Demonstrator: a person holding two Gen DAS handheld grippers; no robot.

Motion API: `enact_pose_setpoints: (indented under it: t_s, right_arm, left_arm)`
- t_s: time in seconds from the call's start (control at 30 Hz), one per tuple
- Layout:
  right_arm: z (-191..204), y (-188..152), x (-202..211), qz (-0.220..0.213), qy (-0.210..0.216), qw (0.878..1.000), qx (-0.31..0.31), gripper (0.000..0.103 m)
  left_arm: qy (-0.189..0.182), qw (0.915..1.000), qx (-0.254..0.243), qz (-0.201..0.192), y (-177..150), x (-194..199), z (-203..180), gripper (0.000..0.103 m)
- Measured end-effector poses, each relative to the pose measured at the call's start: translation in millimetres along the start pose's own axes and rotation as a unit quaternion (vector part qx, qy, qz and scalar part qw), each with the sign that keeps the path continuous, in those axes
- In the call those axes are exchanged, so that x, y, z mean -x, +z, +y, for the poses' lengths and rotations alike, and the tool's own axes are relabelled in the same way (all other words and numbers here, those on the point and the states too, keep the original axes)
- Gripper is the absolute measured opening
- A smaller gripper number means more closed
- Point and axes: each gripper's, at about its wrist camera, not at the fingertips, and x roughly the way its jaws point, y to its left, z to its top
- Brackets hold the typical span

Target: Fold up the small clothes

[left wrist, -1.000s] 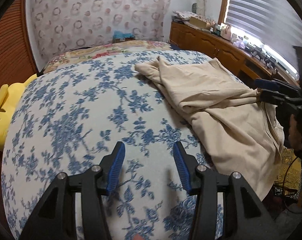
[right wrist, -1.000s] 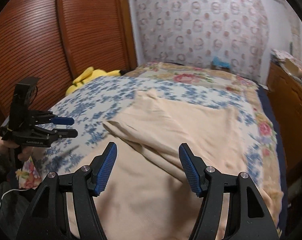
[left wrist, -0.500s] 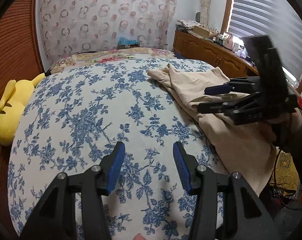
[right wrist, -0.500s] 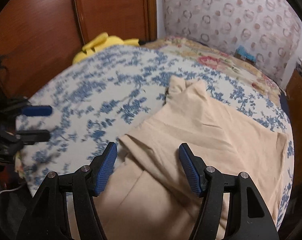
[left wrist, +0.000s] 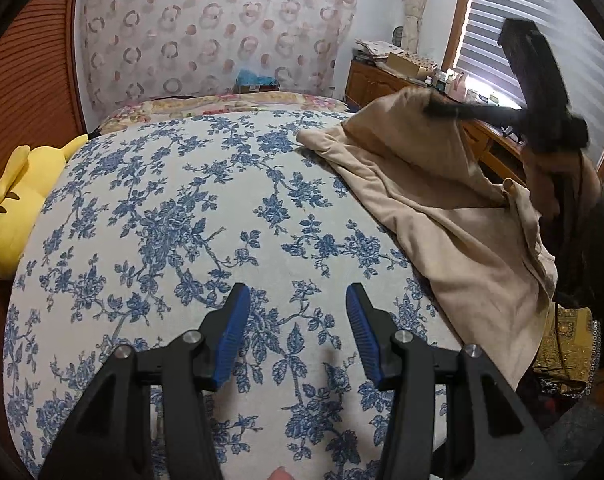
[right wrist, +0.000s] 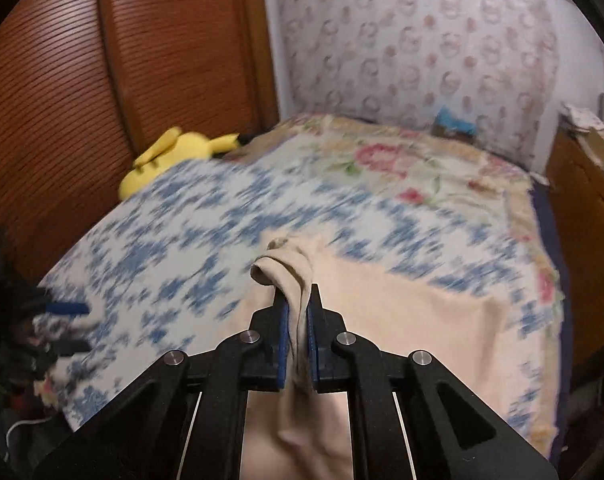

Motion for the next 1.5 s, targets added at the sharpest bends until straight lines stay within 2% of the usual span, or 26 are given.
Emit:
enact_pose_setpoints:
  t_s: [0.1, 0.23, 0.43, 0.6, 0.67, 0.7, 0.73, 0.87, 0.97, 1.1, 1.2, 1.3, 1.43, 1.5]
  right_arm:
    - [-26.1, 17.1, 4.4, -0.004, -0.041, 0.999, -0.003, 0.005]
    - [-71.4, 30.2, -2.9, 0.014, -0.099, 0.995, -0.02, 0.005]
    - [-114.1, 28.1, -22.6, 0.044, -0.159, 0.985, -0.039, 0.004]
    - [-131.6, 20.8, -36.4, 0.06, -0.188, 0.979, -0.057, 0.005]
    - [-136.4, 16.4, -37.7, 0.066, -0.197, 0.976, -0.064, 0.014]
    - [-137.1, 13.9, -35.8, 0.068, -0.203, 0.975, -0.063, 0.023]
    - [-136.0, 11.7, -31.8, 0.066, -0.204, 0.975, -0.058, 0.028]
    - [-121.7, -2.2, -3.2, 0.051, -0.171, 0.982, -0.056, 0.031]
    - [-92.5, -21.6, 27.8, 0.044, -0.128, 0.99, -0.04, 0.034]
    - [-52.9, -51.6, 57.5, 0.038, -0.083, 0.996, -0.024, 0.051]
    - [-33.3, -76.2, 65.1, 0.048, -0.058, 0.997, -0.022, 0.053]
    - [-27.7, -93.4, 59.8, 0.065, -0.052, 0.996, -0.023, 0.053]
    - [-27.7, -108.5, 46.6, 0.083, -0.075, 0.994, -0.015, 0.053]
    - [-31.1, -113.9, 44.4, 0.085, -0.071, 0.994, -0.024, 0.053]
  left_arm:
    - [-0.003, 1.0, -0.004, -0.001, 0.0, 0.2, -4.2, 0.049]
    - [-0.007, 0.9999, -0.008, 0.0, 0.5, -0.2, -8.4, 0.049]
    - [-0.011, 0.9999, -0.012, 0.0, 1.7, -0.5, -12.9, 0.049]
    - [-0.014, 0.9997, -0.018, 0.0, 2.5, 1.1, -19.1, 0.049]
    - [-0.016, 0.9997, -0.02, 0.0, 2.1, 1.7, -22.0, 0.049]
    - [-0.017, 0.9996, -0.021, 0.0, 2.0, 1.6, -23.0, 0.049]
    - [-0.018, 0.9996, -0.022, 0.001, 1.9, 1.4, -24.6, 0.049]
    - [-0.024, 0.9994, -0.026, 0.002, 0.9, -0.1, -29.8, 0.049]
    - [-0.029, 0.9991, -0.029, 0.004, 0.9, -3.5, -35.6, 0.049]
    - [-0.038, 0.9987, -0.035, 0.004, 2.8, -6.8, -44.6, 0.049]
    - [-0.043, 0.9981, -0.043, 0.007, 4.8, -10.9, -54.3, 0.049]
    - [-0.049, 0.9974, -0.053, 0.01, 6.9, -15.4, -65.6, 0.049]
    - [-0.055, 0.9962, -0.066, 0.016, 6.5, -20.1, -78.0, 0.049]
    - [-0.057, 0.9957, -0.07, 0.019, 5.6, -22.3, -83.3, 0.049]
